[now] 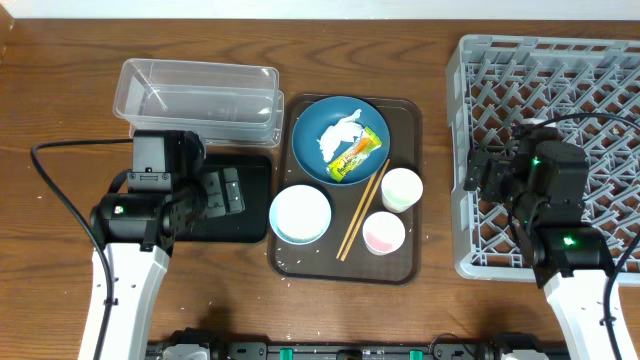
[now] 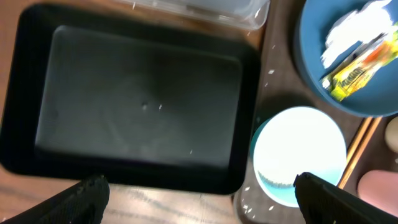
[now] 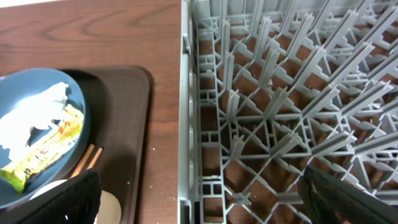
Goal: Sort waste into correct bins and load items into the dishwasher rack
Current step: 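Grasp the white tissue with the left gripper and drop it in the bin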
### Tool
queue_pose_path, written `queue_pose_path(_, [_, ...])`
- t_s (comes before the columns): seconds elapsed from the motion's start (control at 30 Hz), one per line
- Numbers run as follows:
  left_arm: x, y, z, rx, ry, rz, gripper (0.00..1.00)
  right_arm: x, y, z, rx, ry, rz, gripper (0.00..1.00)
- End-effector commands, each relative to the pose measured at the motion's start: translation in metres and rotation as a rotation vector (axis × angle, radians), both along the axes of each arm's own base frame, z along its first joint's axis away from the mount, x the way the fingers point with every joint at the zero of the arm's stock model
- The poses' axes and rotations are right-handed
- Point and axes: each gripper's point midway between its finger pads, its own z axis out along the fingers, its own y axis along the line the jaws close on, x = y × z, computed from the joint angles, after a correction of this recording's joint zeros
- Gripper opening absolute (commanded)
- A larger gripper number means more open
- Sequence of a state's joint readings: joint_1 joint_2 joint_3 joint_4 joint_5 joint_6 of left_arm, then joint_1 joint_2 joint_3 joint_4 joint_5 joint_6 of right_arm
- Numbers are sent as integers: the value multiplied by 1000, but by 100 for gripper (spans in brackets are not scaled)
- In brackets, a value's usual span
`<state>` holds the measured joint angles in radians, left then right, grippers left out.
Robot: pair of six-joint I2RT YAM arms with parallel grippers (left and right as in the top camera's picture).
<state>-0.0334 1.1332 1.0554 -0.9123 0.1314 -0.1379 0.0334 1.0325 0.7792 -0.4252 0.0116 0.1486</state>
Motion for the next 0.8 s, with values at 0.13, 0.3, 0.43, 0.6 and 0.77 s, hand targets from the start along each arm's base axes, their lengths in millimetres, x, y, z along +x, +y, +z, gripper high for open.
queue_pose_path(0.13, [48,-26,39,-55,-229,-125,99,4,1,13,-11,-31,1,99])
queue_pose_path(0.3, [93,-53,50,3,-312,-236,96,3,1,11,-11,-24,0,99])
queue_pose_path(0.43, [130,-92,46,53,-343,-383,92,3,1,11,-10,-24,1,99])
queue_pose_path(0.6, [161,-150,15,74,-368,-540,91,3,1,11,-8,-24,3,99])
queue_pose_path(0.77, [167,-192,-48,53,-283,-628,91,3,2,11,-6,-23,6,99])
